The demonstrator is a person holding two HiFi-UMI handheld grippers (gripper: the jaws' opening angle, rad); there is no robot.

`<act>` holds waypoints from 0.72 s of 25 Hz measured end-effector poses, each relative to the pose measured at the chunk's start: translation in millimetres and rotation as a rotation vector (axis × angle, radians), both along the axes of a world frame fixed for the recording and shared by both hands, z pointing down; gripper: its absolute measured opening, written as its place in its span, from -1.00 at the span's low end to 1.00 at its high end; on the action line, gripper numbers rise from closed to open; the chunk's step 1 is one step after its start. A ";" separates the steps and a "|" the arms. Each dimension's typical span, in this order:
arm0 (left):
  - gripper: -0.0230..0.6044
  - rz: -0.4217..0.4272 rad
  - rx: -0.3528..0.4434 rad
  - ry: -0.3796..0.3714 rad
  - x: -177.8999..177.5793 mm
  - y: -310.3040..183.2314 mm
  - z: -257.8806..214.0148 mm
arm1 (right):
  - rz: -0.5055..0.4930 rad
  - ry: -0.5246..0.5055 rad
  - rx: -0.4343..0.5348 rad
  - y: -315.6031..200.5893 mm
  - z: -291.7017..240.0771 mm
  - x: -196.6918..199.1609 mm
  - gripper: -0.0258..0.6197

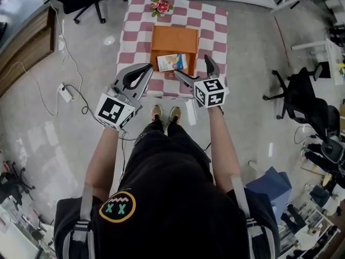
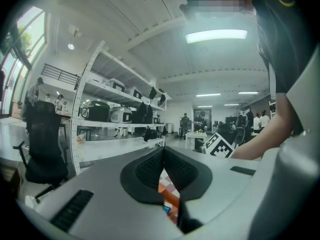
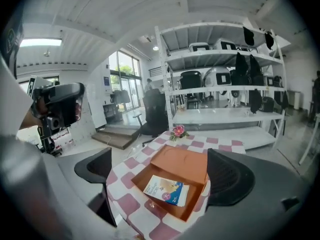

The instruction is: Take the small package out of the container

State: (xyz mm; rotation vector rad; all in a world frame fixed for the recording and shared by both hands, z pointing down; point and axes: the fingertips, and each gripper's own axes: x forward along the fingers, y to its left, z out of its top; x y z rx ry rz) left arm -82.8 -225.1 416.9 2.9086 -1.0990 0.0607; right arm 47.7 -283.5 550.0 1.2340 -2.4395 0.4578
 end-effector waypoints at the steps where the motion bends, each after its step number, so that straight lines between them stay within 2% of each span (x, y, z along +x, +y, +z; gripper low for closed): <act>1: -0.87 -0.007 0.000 -0.005 1.1 -1.0 0.4 | 0.001 -0.010 -0.029 -3.9 9.8 0.8 0.92; 8: -0.87 -0.052 -0.006 -0.030 6.7 -11.0 -0.4 | -0.020 -0.046 -0.278 -30.2 89.8 0.0 0.92; 14: -0.87 -0.057 -0.030 -0.040 12.0 -18.8 3.9 | 0.032 -0.048 -0.515 -43.3 157.4 -0.7 0.91; 18: -0.87 -0.079 -0.032 -0.039 10.0 -25.4 5.1 | 0.021 -0.025 -0.613 -47.4 180.5 -10.5 0.91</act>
